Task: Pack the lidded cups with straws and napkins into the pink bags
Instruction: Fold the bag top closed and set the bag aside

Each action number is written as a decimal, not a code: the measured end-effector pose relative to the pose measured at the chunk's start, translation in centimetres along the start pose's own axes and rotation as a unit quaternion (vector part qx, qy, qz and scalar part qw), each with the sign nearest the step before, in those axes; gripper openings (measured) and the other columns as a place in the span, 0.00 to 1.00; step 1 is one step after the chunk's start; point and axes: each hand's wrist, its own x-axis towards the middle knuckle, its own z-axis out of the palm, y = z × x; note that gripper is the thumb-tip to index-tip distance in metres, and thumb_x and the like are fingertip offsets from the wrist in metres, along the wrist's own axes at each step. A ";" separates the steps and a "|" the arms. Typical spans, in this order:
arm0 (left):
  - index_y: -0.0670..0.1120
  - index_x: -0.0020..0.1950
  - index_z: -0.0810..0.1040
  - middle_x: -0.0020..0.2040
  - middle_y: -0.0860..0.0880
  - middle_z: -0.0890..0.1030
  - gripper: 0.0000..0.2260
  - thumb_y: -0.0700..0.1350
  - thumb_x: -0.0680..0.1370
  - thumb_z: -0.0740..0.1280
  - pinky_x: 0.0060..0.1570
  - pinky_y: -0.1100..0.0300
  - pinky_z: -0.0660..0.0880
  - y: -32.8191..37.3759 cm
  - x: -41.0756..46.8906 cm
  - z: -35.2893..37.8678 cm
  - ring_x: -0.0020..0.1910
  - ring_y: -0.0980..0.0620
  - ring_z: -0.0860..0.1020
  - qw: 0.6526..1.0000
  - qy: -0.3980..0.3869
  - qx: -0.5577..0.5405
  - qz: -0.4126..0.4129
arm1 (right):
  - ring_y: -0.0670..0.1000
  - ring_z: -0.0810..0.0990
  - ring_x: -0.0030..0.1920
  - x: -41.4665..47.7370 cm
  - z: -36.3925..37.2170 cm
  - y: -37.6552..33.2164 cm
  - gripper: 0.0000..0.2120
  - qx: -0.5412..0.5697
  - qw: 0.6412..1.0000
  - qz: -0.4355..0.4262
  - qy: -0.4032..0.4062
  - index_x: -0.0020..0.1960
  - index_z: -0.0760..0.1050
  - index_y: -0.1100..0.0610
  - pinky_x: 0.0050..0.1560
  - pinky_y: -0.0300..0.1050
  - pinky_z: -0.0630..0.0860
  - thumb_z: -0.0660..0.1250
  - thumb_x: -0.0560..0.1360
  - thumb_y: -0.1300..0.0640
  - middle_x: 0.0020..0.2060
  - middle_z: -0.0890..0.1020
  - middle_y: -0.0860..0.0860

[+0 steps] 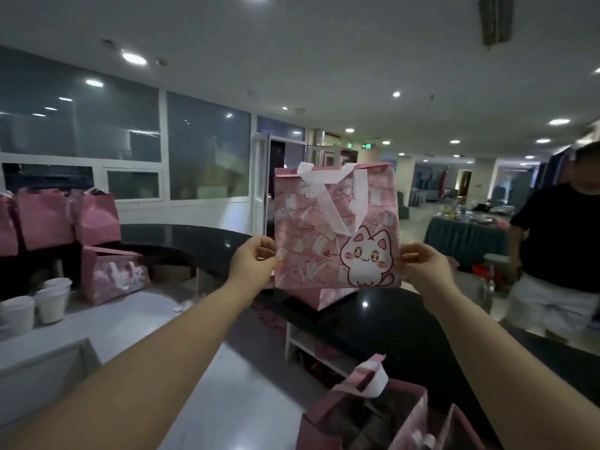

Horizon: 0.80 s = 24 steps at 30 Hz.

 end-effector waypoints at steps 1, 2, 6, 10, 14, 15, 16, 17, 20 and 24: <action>0.49 0.44 0.79 0.40 0.47 0.80 0.05 0.43 0.74 0.74 0.46 0.42 0.82 -0.9 0.3 2.0 0.47 0.40 0.82 1.000 -0.011 0.009 0.004 | 0.51 0.81 0.41 0.7 -0.9 1.5 0.10 -0.026 0.999 0.002 0.025 0.47 0.77 0.55 0.28 0.36 0.75 0.68 0.73 0.69 0.42 0.81 0.52; 0.49 0.45 0.79 0.40 0.48 0.80 0.05 0.44 0.74 0.74 0.48 0.43 0.81 -1.9 0.5 4.0 0.47 0.39 0.82 1.000 -0.019 0.011 0.003 | 0.50 0.80 0.39 1.2 -1.7 3.0 0.10 -0.048 0.998 0.008 0.051 0.46 0.77 0.53 0.26 0.35 0.73 0.68 0.74 0.67 0.43 0.81 0.51; 0.52 0.43 0.78 0.39 0.51 0.80 0.06 0.45 0.75 0.73 0.40 0.56 0.79 -6.7 0.1 11.6 0.40 0.49 0.80 0.999 -0.037 0.011 -0.003 | 0.49 0.80 0.39 2.7 -4.7 8.9 0.12 -0.120 0.983 0.042 0.128 0.42 0.72 0.46 0.34 0.47 0.80 0.69 0.74 0.62 0.44 0.81 0.50; 0.56 0.40 0.76 0.36 0.57 0.79 0.09 0.43 0.75 0.73 0.33 0.75 0.70 -10.3 -0.8 17.2 0.34 0.63 0.76 0.999 -0.044 -0.006 -0.009 | 0.53 0.80 0.51 4.4 -6.9 13.4 0.13 -0.102 0.987 0.093 0.084 0.57 0.74 0.49 0.48 0.51 0.79 0.69 0.75 0.61 0.55 0.80 0.52; 0.55 0.41 0.78 0.39 0.56 0.81 0.09 0.42 0.75 0.73 0.39 0.73 0.73 -12.6 -1.5 20.6 0.38 0.62 0.78 0.993 -0.113 0.018 0.002 | 0.53 0.76 0.58 4.4 -6.3 16.1 0.37 -0.113 0.967 0.213 -0.077 0.77 0.55 0.49 0.41 0.44 0.73 0.70 0.75 0.57 0.66 0.73 0.50; 0.55 0.41 0.78 0.40 0.56 0.81 0.09 0.41 0.75 0.73 0.41 0.72 0.74 -13.2 -1.6 21.1 0.39 0.62 0.78 0.990 -0.136 0.020 0.002 | 0.53 0.75 0.58 4.2 -5.9 16.5 0.38 -0.130 0.958 0.231 -0.113 0.77 0.53 0.47 0.42 0.45 0.73 0.71 0.74 0.56 0.66 0.72 0.49; 0.54 0.41 0.79 0.40 0.56 0.81 0.09 0.40 0.74 0.74 0.42 0.72 0.74 -13.9 -1.7 21.5 0.40 0.63 0.78 0.987 -0.160 0.022 0.003 | 0.52 0.75 0.58 4.1 -5.4 16.9 0.39 -0.145 0.948 0.245 -0.144 0.77 0.53 0.45 0.45 0.47 0.74 0.72 0.73 0.55 0.64 0.73 0.48; 0.54 0.41 0.79 0.40 0.57 0.81 0.10 0.39 0.74 0.74 0.42 0.73 0.74 -14.5 -1.8 21.7 0.40 0.64 0.78 0.982 -0.186 0.029 0.007 | 0.52 0.76 0.58 4.0 -4.8 17.2 0.40 -0.153 0.940 0.255 -0.167 0.76 0.54 0.43 0.48 0.49 0.75 0.73 0.72 0.54 0.62 0.74 0.48; 0.53 0.46 0.81 0.43 0.61 0.81 0.11 0.37 0.72 0.75 0.45 0.76 0.72 -16.4 -1.3 21.3 0.43 0.67 0.78 0.964 -0.259 0.063 0.022 | 0.56 0.77 0.57 3.9 -3.0 17.8 0.42 -0.161 0.930 0.277 -0.178 0.74 0.55 0.40 0.54 0.55 0.76 0.75 0.69 0.54 0.60 0.76 0.53; 0.56 0.46 0.79 0.44 0.60 0.81 0.14 0.36 0.73 0.73 0.46 0.73 0.74 -17.9 0.3 19.5 0.44 0.65 0.78 0.968 -0.243 0.062 0.020 | 0.58 0.76 0.59 4.0 -1.3 17.4 0.47 -0.184 0.929 0.284 -0.148 0.75 0.52 0.42 0.57 0.57 0.76 0.78 0.66 0.51 0.63 0.74 0.55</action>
